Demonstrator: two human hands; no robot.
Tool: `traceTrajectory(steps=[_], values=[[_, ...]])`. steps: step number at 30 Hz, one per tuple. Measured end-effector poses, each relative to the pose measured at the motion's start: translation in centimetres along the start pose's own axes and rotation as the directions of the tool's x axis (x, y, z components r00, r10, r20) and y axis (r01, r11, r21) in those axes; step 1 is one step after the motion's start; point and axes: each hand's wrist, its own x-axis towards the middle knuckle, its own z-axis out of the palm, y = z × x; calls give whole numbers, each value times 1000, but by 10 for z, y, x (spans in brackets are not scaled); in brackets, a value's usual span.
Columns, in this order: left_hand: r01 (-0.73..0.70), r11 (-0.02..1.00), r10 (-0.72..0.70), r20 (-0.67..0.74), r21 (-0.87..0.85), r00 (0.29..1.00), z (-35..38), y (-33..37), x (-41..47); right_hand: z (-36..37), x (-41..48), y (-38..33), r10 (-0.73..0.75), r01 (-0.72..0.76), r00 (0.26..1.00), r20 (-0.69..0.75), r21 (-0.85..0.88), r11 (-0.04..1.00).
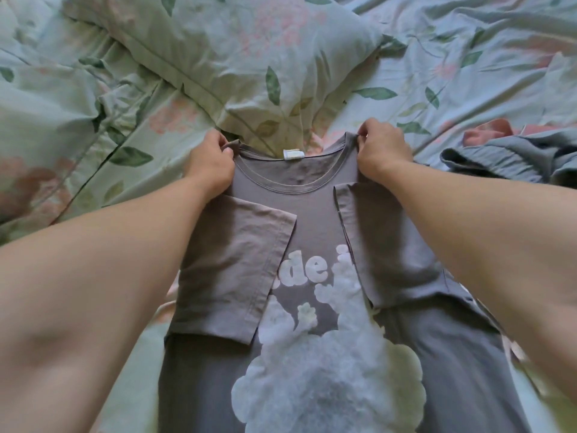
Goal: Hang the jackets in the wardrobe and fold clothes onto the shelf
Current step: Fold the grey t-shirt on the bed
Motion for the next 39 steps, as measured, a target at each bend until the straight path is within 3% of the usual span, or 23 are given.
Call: traceTrajectory(steps=[5,13,21,27,33,39], values=[[-79,964,98,-63,253,993,13,0,-3,9,5,4,-14,12,999,34,47,999],[-125,850,244,-173,512,954,5,-29,-19,1,1,44,-187,189,982,36,-304,934],[-128,924,199,-167,360,966,5,-34,-27,0,-17,61,-271,245,959,-86,-232,941],[-129,936,174,-113,329,978,-1,-30,-30,-4,-24,67,-424,399,903,-64,-240,885],[-128,931,172,-101,342,980,-14,-21,-32,-17,-29,57,-300,286,954,-4,-285,915],[-157,929,194,-80,335,978,-48,-2,-47,-64,-37,37,-372,349,928,-10,-324,879]])
